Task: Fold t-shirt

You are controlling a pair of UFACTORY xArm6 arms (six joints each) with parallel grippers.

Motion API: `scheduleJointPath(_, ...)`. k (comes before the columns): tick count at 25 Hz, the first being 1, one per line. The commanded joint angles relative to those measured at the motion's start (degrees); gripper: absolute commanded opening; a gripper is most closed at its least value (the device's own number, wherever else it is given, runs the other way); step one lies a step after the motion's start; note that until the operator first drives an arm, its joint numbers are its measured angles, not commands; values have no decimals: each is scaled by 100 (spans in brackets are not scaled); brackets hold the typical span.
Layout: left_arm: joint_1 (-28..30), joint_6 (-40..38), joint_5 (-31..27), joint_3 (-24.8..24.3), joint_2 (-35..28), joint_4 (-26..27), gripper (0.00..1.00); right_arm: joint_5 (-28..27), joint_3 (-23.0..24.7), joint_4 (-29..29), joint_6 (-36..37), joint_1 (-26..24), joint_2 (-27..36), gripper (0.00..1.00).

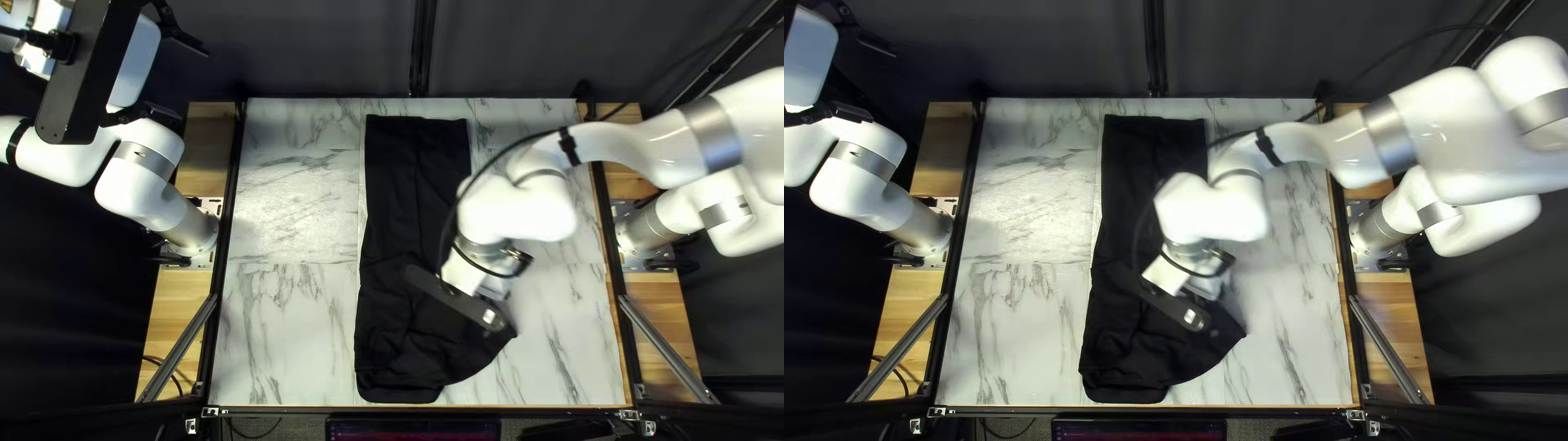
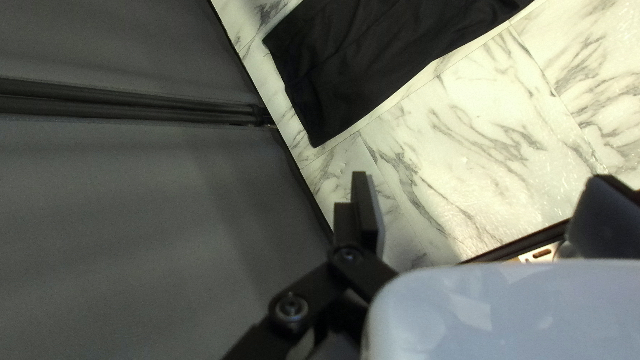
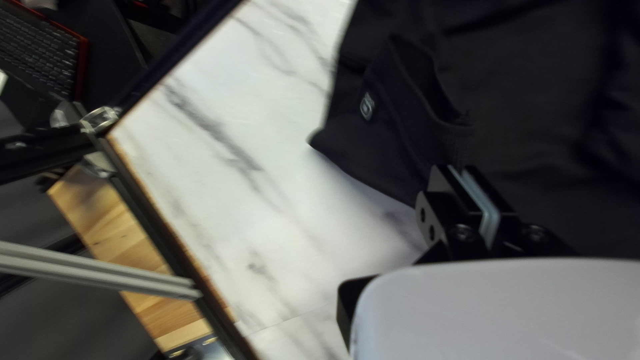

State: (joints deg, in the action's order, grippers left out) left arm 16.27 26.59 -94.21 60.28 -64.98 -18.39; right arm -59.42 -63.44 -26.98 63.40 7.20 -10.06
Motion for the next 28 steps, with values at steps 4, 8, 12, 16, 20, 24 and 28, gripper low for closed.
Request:
scheduleJointPath(4, 0, 0, 0, 0, 0, 0, 100, 392, -262, -447, 405, -322, -286, 0)
scheduleJointPath(8, 0, 0, 0, 0, 0, 0, 100, 473, -425, -405, 294, -310, -343, 0)
scheduleJointPath(12, 0, 0, 0, 0, 0, 0, 100, 617, -657, -449, 297, -343, -625, 0)
scheduleJointPath(16, 0, 0, 0, 0, 0, 0, 100, 835, -737, -496, 232, -326, -829, 0)
scheduleJointPath(20, 0, 0, 0, 0, 0, 0, 100, 609, -1023, -121, -32, -261, -1259, 100)
scheduleJointPath(24, 0, 0, 0, 0, 0, 0, 100, 431, -1075, 130, -212, -201, -1326, 100)
scheduleJointPath(28, 0, 0, 0, 0, 0, 0, 100, 431, -1075, 130, -212, -201, -1326, 100)
